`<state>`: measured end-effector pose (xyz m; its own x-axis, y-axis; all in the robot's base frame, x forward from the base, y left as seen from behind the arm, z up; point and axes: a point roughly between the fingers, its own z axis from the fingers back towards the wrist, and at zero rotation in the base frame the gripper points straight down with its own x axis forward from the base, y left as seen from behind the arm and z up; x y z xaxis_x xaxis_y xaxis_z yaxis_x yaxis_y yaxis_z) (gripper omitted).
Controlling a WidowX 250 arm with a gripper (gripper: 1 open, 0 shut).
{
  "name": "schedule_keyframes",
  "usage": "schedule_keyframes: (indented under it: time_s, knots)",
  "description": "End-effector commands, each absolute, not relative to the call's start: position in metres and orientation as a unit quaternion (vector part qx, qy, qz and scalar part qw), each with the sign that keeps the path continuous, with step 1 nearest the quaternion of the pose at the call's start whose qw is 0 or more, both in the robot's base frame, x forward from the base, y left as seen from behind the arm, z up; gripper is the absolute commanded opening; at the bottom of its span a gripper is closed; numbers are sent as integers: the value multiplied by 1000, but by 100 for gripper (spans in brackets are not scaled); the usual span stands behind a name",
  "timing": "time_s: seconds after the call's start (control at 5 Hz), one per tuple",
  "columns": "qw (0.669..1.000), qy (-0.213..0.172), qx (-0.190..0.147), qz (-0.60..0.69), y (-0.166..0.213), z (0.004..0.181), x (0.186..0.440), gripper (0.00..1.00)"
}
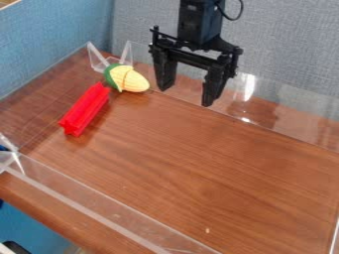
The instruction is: Put the red object to the right side of the table
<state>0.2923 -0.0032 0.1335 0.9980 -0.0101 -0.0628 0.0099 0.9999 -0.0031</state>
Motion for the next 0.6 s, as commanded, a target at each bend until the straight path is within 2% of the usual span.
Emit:
schedule_keyframes:
  time_s: [0.0, 0.2, 0.4]
  knots:
    - [999, 40, -3, 12, -2, 130, 298, 100]
    - [998, 45, -4, 47, 19, 127, 304, 100]
    - [997, 44, -4, 64, 46, 113, 305, 100]
